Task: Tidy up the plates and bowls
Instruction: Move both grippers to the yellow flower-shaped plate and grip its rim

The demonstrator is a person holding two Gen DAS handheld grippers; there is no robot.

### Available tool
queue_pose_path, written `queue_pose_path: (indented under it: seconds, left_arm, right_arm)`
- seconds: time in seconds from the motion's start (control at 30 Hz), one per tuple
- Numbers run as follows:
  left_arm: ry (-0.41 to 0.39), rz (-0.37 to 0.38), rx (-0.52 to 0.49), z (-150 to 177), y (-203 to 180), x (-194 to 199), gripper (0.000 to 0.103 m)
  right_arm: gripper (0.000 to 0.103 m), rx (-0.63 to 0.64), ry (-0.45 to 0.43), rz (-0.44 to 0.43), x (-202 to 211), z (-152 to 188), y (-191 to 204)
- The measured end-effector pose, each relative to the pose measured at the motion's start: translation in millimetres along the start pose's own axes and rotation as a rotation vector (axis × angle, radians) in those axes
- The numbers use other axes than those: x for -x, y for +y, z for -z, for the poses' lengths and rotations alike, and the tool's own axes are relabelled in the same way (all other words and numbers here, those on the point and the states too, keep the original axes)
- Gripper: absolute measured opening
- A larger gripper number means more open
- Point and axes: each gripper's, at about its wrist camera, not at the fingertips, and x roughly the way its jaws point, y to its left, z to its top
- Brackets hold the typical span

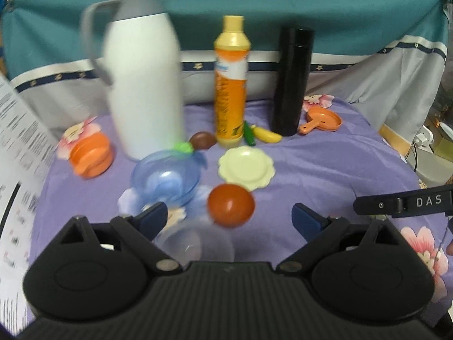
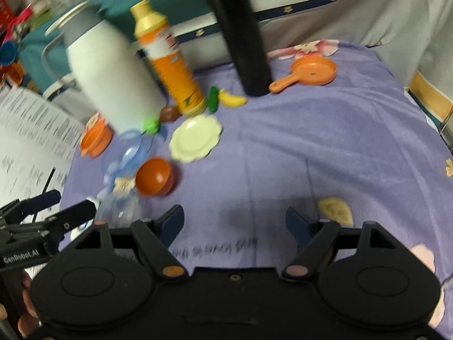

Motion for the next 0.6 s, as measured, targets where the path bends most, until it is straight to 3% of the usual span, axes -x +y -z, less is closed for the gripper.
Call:
queue_pose_path:
  seconds: [0.27, 0.6]
  left_arm:
    - [0.051, 0.004, -0.078, -42.7, -34.9, -67.8, 0.096]
    - [0.154, 0.002, -0.114, -65.4, -47.3, -146.3, 0.096]
  right_arm:
    - [0.073, -0.088, -0.039, 0.023, -28.1, -42.3, -31.5]
    - [0.055, -0.149, -0.027, -0.019, -80.7, -80.5, -43.9]
